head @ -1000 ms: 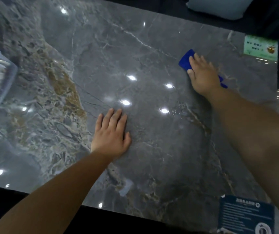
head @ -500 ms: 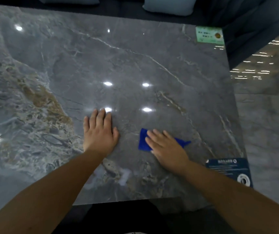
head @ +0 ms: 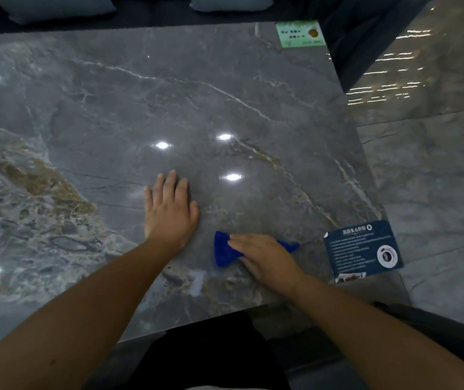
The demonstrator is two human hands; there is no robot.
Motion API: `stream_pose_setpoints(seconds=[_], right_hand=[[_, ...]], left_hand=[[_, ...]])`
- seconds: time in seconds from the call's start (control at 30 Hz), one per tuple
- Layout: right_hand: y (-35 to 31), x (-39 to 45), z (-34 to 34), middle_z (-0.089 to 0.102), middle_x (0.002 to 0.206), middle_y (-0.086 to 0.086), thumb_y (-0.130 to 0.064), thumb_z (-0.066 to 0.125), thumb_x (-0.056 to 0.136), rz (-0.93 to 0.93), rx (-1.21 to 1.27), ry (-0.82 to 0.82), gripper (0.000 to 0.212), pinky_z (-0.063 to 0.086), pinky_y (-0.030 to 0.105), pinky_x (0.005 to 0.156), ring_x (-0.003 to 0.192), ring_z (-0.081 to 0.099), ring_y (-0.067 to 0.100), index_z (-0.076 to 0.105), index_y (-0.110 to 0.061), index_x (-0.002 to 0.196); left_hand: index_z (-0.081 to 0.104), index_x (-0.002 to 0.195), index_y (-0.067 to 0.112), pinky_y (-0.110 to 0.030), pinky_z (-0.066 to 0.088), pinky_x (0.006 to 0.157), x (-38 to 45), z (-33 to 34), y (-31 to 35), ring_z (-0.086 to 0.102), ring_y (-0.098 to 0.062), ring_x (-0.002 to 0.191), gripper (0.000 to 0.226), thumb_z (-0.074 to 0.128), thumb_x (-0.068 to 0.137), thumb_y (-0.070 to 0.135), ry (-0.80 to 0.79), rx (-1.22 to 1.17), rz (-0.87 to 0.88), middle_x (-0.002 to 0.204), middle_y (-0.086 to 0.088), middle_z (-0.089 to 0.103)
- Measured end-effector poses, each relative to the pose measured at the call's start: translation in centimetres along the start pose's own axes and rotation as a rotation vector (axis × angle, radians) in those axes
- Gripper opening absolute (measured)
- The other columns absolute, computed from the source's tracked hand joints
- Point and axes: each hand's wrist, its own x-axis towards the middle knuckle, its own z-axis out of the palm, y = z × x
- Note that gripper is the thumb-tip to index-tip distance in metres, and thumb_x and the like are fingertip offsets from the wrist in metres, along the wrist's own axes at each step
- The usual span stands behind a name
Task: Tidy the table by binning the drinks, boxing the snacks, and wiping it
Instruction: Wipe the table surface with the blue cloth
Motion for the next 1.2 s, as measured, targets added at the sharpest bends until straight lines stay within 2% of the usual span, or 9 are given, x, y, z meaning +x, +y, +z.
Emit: stream_pose_setpoints(seconds=[0.1,0.17,0.3,0.4,0.47,0.57,0.67,1.03,1.2], right_hand=[[1.2,1.8,-2.0,0.063,0.123,0.005,-0.012,0.058,0.091,0.316,0.318,0.042,0.034,0.036,0.017,0.100,0.112,0.058,0.017,0.059,-0.011,0.124],[3.2,3.6,-4.0,0.062,0.115,-0.002,-0.011,0.057,0.091,0.499,0.495,0.123,0.034,0.035,0.005,0.090,0.103,0.057,0.007,0.059,-0.012,0.124],[8.7,9.1,-8.6,0.065,0.113,0.009,-0.010,0.053,0.093,0.646,0.650,0.327,0.031,0.043,0.019,0.086,0.097,0.056,0.011,0.058,-0.010,0.123],[13.5,13.8,-11.6,0.065,0.116,0.013,-0.013,0.051,0.092,0.567,0.376,0.403,0.031,0.038,0.014,0.081,0.099,0.056,0.015,0.059,-0.009,0.122],[16.3,16.6,-13.0,0.062,0.123,0.014,-0.017,0.049,0.093,0.487,0.162,0.381,0.034,0.037,0.021,0.090,0.109,0.057,0.022,0.057,-0.008,0.125],[19.3,19.4,-12.9,0.039,0.148,0.014,-0.019,0.045,0.096,0.360,-0.102,0.211,0.041,0.027,0.035,0.112,0.134,0.038,0.030,0.046,-0.008,0.136],[19.7,19.6,-11.2,0.020,0.157,0.012,-0.023,0.035,0.100,0.284,-0.357,0.033,0.048,0.017,0.047,0.115,0.143,0.018,0.032,0.026,-0.011,0.146],[8.2,2.6,-3.1,0.039,0.148,0.014,-0.021,0.054,0.091,0.142,-0.452,-0.129,0.051,0.027,0.051,0.110,0.135,0.038,0.032,0.042,-0.009,0.139],[2.1,-3.4,1.9,0.047,0.143,0.010,-0.018,0.064,0.085,0.127,-0.388,-0.002,0.052,0.026,0.049,0.110,0.132,0.044,0.028,0.048,-0.013,0.135]], left_hand=[[0.032,0.146,0.013,-0.051,0.003,0.118,0.3,1.1,0.5,0.011,-0.032,0.146,0.059,0.036,0.094,0.041,-0.012,0.064,-0.032,0.157,-0.013,0.025],[0.033,0.144,0.013,-0.051,0.005,0.118,0.3,1.4,0.5,0.014,-0.033,0.145,0.059,0.034,0.093,0.043,0.006,0.085,-0.036,0.155,-0.013,0.029],[0.035,0.143,0.012,-0.050,0.007,0.118,0.3,1.2,0.7,0.018,-0.032,0.145,0.060,0.037,0.091,0.043,0.026,0.096,-0.035,0.153,-0.013,0.033],[0.037,0.143,0.012,-0.050,0.009,0.118,0.4,1.2,0.8,0.020,-0.032,0.144,0.061,0.038,0.090,0.043,0.033,0.092,-0.044,0.152,-0.014,0.035],[0.039,0.142,0.011,-0.051,0.011,0.118,0.3,1.3,0.8,0.022,-0.033,0.144,0.061,0.039,0.090,0.042,0.049,0.099,-0.038,0.151,-0.014,0.037],[0.040,0.142,0.011,-0.052,0.013,0.117,0.4,1.5,0.7,0.023,-0.032,0.143,0.060,0.038,0.090,0.042,0.071,0.111,-0.040,0.150,-0.014,0.039],[0.039,0.142,0.012,-0.051,0.012,0.117,0.4,1.7,0.6,0.023,-0.032,0.143,0.060,0.037,0.090,0.042,0.077,0.113,-0.039,0.150,-0.013,0.038],[0.039,0.140,0.014,-0.049,0.005,0.117,0.5,1.8,0.4,0.017,-0.031,0.144,0.056,0.037,0.091,0.042,0.049,0.079,-0.036,0.153,-0.012,0.034],[0.035,0.145,0.014,-0.050,0.004,0.118,0.5,1.3,0.2,0.013,-0.030,0.146,0.061,0.031,0.093,0.045,-0.007,0.049,-0.013,0.157,-0.009,0.027]])
